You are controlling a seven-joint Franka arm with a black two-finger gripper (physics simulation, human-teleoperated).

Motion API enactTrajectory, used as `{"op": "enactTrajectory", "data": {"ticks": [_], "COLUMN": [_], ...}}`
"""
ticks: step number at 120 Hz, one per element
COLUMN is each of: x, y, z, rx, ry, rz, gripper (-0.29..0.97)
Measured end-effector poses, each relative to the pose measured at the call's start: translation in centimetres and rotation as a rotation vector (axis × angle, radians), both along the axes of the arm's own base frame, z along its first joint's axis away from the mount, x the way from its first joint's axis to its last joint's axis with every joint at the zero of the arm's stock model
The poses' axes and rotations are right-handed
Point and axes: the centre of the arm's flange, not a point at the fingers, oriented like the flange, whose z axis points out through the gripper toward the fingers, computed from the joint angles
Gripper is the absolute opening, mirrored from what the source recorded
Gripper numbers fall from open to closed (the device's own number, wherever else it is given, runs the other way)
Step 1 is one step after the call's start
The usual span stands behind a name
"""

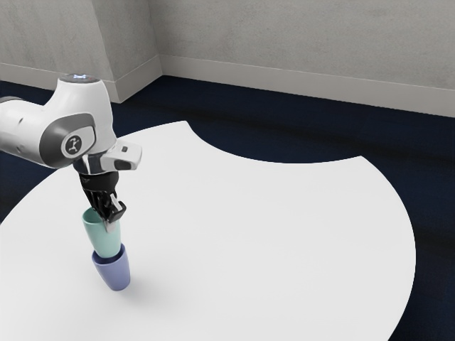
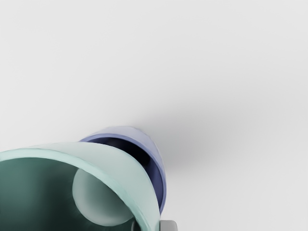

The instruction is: Place the left cup onto the right cup

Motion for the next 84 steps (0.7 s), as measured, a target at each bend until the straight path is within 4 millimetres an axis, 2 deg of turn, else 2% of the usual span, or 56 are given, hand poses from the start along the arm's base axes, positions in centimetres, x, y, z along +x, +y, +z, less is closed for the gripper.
{"op": "enactTrajectory", "data": {"ticks": [84], "x": [-0.17], "y": [-0.06], "z": [-0.34], "rx": [0.000], "ry": [0.007], "rz": [0.003], "gripper": [-0.11]}}
